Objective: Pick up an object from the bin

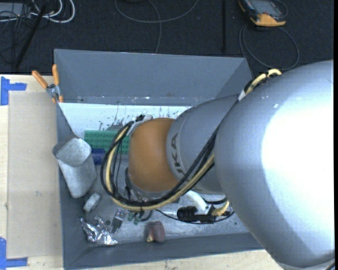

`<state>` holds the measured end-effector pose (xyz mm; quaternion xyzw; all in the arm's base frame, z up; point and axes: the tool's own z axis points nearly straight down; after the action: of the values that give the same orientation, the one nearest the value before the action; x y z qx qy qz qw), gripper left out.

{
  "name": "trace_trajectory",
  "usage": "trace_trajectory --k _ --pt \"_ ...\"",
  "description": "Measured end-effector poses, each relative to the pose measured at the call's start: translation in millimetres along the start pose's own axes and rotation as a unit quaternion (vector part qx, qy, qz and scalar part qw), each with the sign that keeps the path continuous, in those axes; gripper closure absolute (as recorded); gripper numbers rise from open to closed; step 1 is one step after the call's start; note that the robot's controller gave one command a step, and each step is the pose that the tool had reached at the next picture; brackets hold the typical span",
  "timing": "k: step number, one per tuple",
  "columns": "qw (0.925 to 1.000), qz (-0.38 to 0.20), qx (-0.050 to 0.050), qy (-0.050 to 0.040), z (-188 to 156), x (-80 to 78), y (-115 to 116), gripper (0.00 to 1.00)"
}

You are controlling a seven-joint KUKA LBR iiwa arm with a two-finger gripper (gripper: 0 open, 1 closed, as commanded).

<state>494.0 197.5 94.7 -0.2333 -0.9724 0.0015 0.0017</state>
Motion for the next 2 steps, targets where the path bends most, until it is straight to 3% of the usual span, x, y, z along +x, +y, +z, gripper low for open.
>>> trace_trajectory --k 1,2 --pt "0.9995 -0.033 -0.002 -0.0017 -36 1.9 22 0.0" --pt "0.9837 -0.18 0.001 0.0002 -24 -27.9 -68 0.0"
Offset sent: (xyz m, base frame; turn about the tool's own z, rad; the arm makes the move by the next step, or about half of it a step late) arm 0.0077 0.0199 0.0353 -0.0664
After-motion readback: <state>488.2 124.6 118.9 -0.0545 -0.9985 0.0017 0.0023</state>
